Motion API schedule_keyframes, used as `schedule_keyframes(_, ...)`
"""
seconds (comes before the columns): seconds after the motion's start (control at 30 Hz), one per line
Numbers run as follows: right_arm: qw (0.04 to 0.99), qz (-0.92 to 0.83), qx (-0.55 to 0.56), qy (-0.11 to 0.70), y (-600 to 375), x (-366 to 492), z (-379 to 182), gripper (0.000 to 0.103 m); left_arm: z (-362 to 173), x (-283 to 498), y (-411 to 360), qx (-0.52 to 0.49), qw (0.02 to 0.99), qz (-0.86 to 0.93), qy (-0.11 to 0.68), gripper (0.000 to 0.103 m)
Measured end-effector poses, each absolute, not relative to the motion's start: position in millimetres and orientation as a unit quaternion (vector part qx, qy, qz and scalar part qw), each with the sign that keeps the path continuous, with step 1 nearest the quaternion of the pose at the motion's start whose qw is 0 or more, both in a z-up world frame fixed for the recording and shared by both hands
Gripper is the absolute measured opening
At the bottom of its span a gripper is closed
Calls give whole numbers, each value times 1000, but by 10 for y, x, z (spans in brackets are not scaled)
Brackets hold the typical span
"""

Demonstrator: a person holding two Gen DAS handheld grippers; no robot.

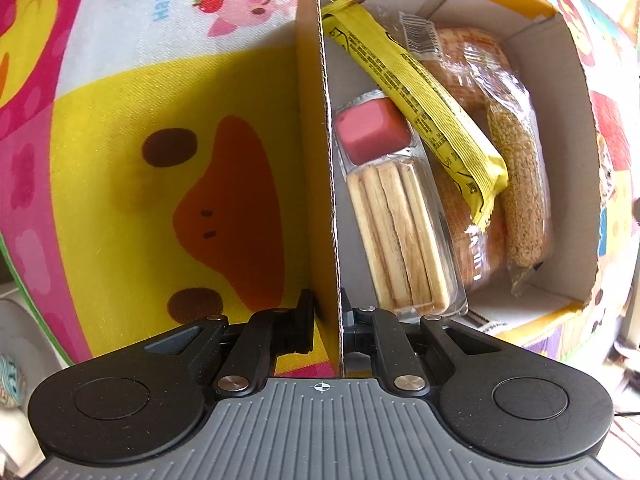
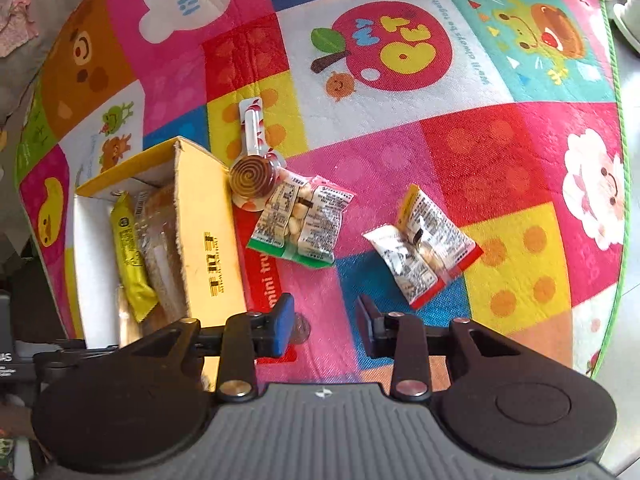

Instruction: Organize objects

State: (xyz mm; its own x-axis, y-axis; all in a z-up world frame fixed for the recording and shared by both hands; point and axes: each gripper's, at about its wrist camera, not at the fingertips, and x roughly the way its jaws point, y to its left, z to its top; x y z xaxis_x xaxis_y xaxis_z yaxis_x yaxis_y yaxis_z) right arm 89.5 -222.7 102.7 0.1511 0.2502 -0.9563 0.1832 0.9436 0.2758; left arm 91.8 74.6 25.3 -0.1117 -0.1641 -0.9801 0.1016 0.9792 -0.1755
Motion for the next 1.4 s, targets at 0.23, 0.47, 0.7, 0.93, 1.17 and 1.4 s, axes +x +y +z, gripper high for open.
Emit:
schedule_keyframes(0.23, 755, -4, 224, 617, -2262, 1022, 1102, 63, 276, 931, 744, -7, 665, -108, 739, 12)
schedule_keyframes(0.47, 750, 13, 210, 628, -2078, 1523, 539, 63, 304, 885, 771, -39, 670, -81, 737, 12)
schedule_keyframes(0.7, 752, 17, 161, 639, -1907, 1705, 245, 78, 279, 902, 750, -53, 668, -54, 741, 12)
schedule_keyframes(0.93, 747, 34, 136, 650, -2102, 1665, 318, 59, 230, 901, 811, -58, 665, -50, 743, 12)
schedule_keyframes(1.17, 746, 41, 171, 643, -2381, 1345, 795, 58, 243, 928, 782, -49, 666, -62, 741, 12)
schedule_keyframes(1.4, 751, 99, 160, 633, -2162, 754, 1742, 58, 264, 942, 757, -35, 674, -88, 732, 11)
